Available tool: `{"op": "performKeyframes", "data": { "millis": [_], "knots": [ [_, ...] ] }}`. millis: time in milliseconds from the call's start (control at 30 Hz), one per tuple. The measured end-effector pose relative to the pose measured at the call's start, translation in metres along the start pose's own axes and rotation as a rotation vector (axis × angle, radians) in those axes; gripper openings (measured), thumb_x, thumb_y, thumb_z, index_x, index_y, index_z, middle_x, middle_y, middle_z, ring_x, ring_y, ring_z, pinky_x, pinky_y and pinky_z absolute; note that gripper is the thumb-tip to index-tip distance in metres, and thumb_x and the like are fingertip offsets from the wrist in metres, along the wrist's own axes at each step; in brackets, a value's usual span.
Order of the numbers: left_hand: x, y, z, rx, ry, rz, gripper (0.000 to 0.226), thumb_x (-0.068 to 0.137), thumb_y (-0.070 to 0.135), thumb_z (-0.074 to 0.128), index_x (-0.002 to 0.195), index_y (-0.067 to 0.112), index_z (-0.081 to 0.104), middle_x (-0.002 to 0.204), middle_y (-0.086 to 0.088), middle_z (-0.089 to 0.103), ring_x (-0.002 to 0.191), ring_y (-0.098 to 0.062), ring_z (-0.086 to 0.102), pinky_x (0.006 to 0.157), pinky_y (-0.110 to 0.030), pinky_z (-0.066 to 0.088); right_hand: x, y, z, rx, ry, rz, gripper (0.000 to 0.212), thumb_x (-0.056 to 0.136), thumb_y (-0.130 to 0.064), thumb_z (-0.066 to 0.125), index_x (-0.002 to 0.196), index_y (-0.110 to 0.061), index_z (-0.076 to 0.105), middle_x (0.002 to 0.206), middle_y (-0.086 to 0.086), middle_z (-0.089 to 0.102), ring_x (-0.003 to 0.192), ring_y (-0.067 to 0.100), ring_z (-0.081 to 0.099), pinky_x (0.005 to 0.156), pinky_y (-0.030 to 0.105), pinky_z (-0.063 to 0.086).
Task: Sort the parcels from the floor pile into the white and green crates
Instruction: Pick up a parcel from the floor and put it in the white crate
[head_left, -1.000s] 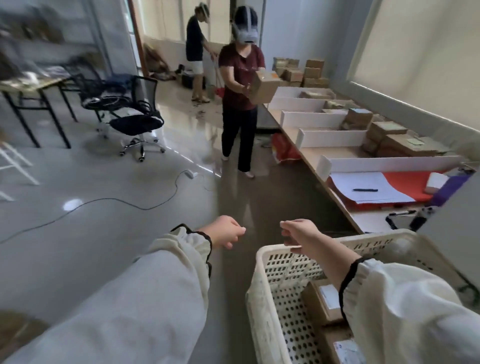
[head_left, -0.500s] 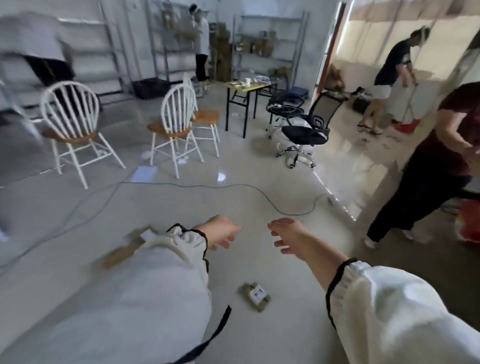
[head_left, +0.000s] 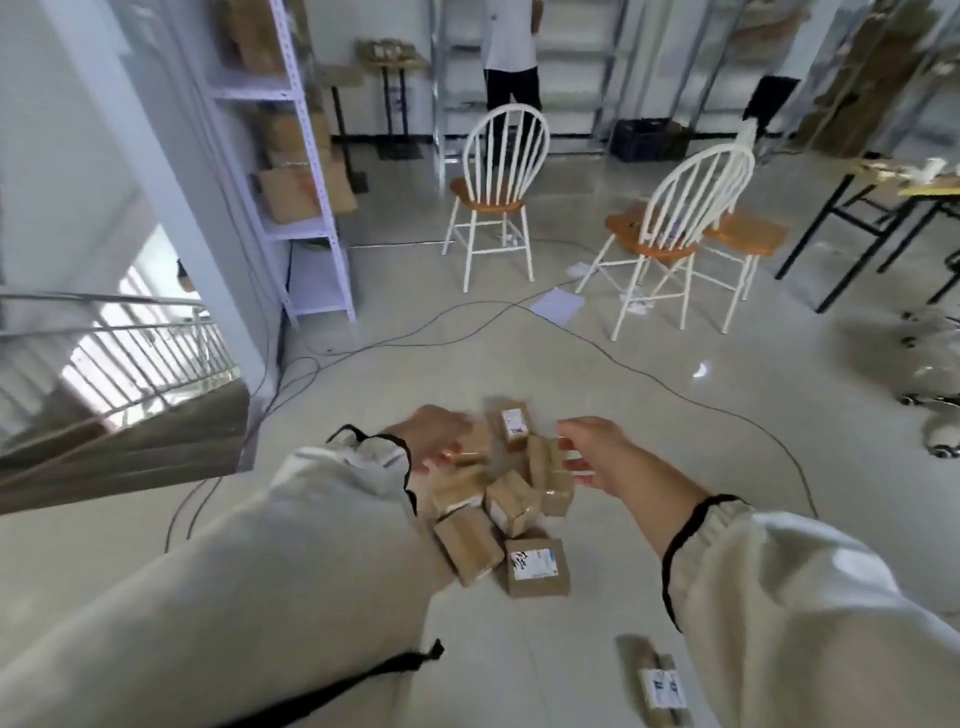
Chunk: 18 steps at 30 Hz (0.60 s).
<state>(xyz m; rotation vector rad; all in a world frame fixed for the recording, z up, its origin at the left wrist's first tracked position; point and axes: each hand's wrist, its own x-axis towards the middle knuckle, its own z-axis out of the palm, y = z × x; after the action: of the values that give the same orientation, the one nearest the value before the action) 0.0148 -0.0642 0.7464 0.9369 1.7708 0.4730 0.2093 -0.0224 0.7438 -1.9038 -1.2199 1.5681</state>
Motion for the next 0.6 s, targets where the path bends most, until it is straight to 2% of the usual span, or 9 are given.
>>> {"op": "performKeyframes", "data": {
  "millis": [67, 133, 200, 267, 333, 433, 500, 600],
  "knots": [
    [0.011, -0.013, -0.006, -0.042, 0.053, -0.062, 0.020, 0.097, 0.028, 0.047, 0.110, 0.014, 0.055, 0.099, -0.005, 0.060, 0.071, -0.018, 0.055, 0.077, -0.030, 0.039, 0.021, -0.004, 0.018, -0.054, -0.034, -0.035, 0.010, 0.090, -0.019, 0.057, 0.099, -0.017, 0.061, 0.075, 0.003, 0.053, 0.056, 0.017, 0.045, 0.058, 0.024, 0.039],
    [0.022, -0.031, -0.008, -0.074, 0.094, -0.108, 0.025, 0.097, 0.028, 0.047, 0.114, 0.013, 0.057, 0.100, -0.004, 0.062, 0.078, -0.021, 0.058, 0.077, -0.030, 0.041, 0.039, 0.005, 0.043, -0.121, -0.076, -0.070, 0.010, 0.089, -0.016, 0.059, 0.098, -0.017, 0.064, 0.073, 0.003, 0.053, 0.053, 0.015, 0.045, 0.048, 0.019, 0.039],
    [0.033, -0.050, -0.006, -0.123, 0.119, -0.144, 0.026, 0.097, 0.028, 0.047, 0.115, 0.012, 0.057, 0.101, -0.005, 0.063, 0.080, -0.021, 0.060, 0.075, -0.030, 0.044, 0.053, 0.021, 0.071, -0.156, -0.128, -0.080, 0.003, 0.088, -0.016, 0.060, 0.088, -0.019, 0.061, 0.075, 0.003, 0.056, 0.056, 0.013, 0.052, 0.041, 0.016, 0.037],
    [0.049, -0.073, -0.004, -0.155, 0.124, -0.200, 0.023, 0.097, 0.029, 0.048, 0.111, 0.013, 0.056, 0.102, -0.005, 0.064, 0.086, -0.022, 0.062, 0.084, -0.034, 0.046, 0.070, 0.040, 0.098, -0.189, -0.191, -0.064, 0.009, 0.088, -0.015, 0.061, 0.081, -0.020, 0.058, 0.071, 0.000, 0.054, 0.053, 0.006, 0.052, 0.040, 0.013, 0.035],
    [0.076, -0.100, 0.001, -0.170, 0.132, -0.238, 0.017, 0.096, 0.029, 0.048, 0.104, 0.014, 0.054, 0.094, -0.003, 0.065, 0.087, -0.023, 0.063, 0.088, -0.036, 0.047, 0.094, 0.064, 0.122, -0.229, -0.238, -0.056, 0.012, 0.087, -0.016, 0.062, 0.078, -0.022, 0.058, 0.071, -0.002, 0.052, 0.059, 0.008, 0.048, 0.047, 0.014, 0.034],
    [0.129, -0.147, 0.015, -0.193, 0.139, -0.237, 0.012, 0.094, 0.027, 0.050, 0.093, 0.017, 0.057, 0.082, 0.002, 0.062, 0.081, -0.023, 0.065, 0.087, -0.035, 0.049, 0.141, 0.106, 0.144, -0.262, -0.245, -0.040, 0.004, 0.086, -0.023, 0.062, 0.086, -0.024, 0.065, 0.088, 0.001, 0.057, 0.077, 0.018, 0.049, 0.058, 0.019, 0.033],
    [0.172, -0.189, 0.039, -0.223, 0.117, -0.252, 0.010, 0.095, 0.026, 0.050, 0.087, 0.023, 0.055, 0.085, 0.002, 0.062, 0.075, -0.018, 0.062, 0.079, -0.031, 0.049, 0.183, 0.149, 0.158, -0.294, -0.249, -0.013, 0.011, 0.090, -0.023, 0.059, 0.098, -0.019, 0.066, 0.090, 0.002, 0.055, 0.082, 0.018, 0.049, 0.060, 0.020, 0.036],
    [0.253, -0.268, 0.091, -0.284, 0.122, -0.290, 0.009, 0.095, 0.023, 0.051, 0.089, 0.020, 0.057, 0.092, -0.004, 0.063, 0.076, -0.020, 0.061, 0.061, -0.024, 0.044, 0.262, 0.232, 0.186, -0.302, -0.231, 0.037, 0.023, 0.089, -0.022, 0.058, 0.109, -0.012, 0.064, 0.088, 0.002, 0.057, 0.074, 0.015, 0.049, 0.065, 0.023, 0.040]
  ]
}}
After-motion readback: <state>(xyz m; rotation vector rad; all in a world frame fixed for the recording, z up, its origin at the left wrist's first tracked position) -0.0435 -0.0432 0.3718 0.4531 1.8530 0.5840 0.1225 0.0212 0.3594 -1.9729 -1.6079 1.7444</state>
